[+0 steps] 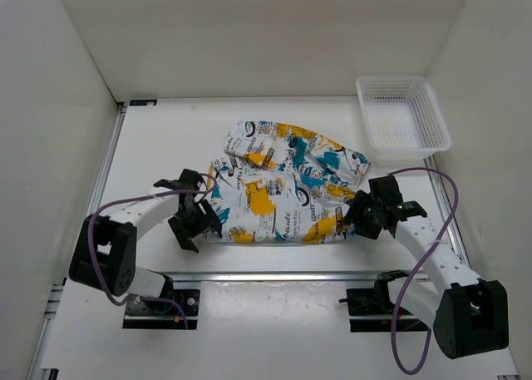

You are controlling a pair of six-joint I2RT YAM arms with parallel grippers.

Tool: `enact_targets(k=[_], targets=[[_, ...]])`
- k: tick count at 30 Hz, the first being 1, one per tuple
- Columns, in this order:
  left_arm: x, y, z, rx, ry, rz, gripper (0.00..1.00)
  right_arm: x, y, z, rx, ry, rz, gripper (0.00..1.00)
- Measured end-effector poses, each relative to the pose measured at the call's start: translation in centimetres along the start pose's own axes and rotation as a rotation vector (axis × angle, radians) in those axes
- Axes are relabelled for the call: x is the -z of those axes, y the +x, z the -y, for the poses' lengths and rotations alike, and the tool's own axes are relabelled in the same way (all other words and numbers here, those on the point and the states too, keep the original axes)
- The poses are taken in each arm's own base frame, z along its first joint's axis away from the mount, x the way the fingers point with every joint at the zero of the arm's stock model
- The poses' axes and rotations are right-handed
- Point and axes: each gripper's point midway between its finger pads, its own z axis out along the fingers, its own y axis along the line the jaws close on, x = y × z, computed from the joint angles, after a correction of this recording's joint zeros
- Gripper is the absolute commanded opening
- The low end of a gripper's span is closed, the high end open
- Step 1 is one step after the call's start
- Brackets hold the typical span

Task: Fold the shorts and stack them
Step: Fold the shorts

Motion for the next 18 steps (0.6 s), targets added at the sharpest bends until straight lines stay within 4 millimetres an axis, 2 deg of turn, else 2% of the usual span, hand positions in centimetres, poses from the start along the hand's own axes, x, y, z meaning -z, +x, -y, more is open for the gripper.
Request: enact_targets(k=[2, 4, 5, 6, 13, 18], targets=[[-0.9, -0.4, 0.2, -0.003, -0.016, -0.004, 0.75, 0.0, 0.0, 0.0, -0.001, -0.002, -0.001, 0.68], [-1.6, -0.8, 0.4, -0.005, -0.034, -0.011, 0.50, 0.0, 0.0, -0.1, -0.002, -0.004, -0.003, 0.71], [-1.8, -1.0, 0.5, -0.005, -0.045, -0.020, 0.14, 0.0, 0.1, -0.1, -0.003, -0.006, -0.004, 0.73], [-1.9, -1.3, 0.9, -0.006, -0.048, -0.023, 0.10, 0.0, 0.1, -0.1, -0.006, -0.008, -0.005, 0.73], [-2.0, -3.3, 2.9, -0.033, -0.012, 0.019, 0.10, 0.1, -0.3, 0.2, -0.045, -0.018, -0.001, 0.73], [-2.0, -3.6, 3.1, -0.040, -0.005, 0.031, 0.10, 0.0, 0.5, 0.8, -0.065, -0.025, -0.003, 0.66]])
